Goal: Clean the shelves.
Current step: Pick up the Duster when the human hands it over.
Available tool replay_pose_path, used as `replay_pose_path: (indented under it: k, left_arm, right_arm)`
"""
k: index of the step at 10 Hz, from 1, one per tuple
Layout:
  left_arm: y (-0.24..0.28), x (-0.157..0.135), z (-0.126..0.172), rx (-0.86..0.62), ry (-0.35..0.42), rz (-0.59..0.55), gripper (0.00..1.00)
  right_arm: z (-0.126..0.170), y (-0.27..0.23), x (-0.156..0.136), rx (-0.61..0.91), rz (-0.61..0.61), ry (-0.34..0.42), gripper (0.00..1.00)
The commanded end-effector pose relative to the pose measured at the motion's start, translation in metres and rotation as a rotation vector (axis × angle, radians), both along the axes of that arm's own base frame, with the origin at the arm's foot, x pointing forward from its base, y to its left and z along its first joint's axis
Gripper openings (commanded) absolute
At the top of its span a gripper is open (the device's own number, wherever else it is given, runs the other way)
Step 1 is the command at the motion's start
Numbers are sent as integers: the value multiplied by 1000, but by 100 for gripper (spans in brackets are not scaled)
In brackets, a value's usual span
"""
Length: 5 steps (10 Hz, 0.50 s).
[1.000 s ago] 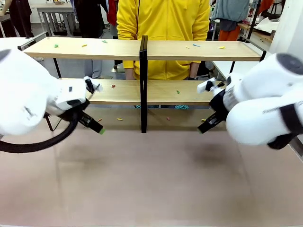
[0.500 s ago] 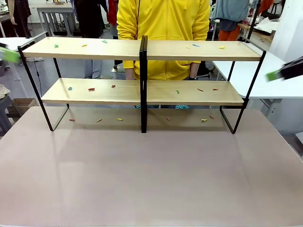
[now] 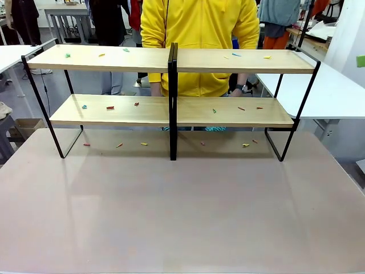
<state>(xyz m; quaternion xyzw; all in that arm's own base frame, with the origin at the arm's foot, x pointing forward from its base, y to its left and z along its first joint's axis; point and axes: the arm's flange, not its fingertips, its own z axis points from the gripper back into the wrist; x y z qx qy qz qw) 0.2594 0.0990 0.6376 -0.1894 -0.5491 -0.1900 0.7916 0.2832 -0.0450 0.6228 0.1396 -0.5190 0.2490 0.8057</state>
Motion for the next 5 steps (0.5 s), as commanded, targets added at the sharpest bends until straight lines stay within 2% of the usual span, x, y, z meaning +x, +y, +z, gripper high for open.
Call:
replay_pose_path:
  k: [1,4,5]
  left_arm:
    - [-40,-11,-73,-2,-2,-11,100]
    - [-37,-2,-84,39,71,-27,100]
    - [-42,4,-86,92,102,-45,100]
  right_arm:
    - [-30,9,8,13,18,-54,100]
    - [-30,10,11,14,18,-46,100]
    - [-31,12,13,19,15,-41,100]
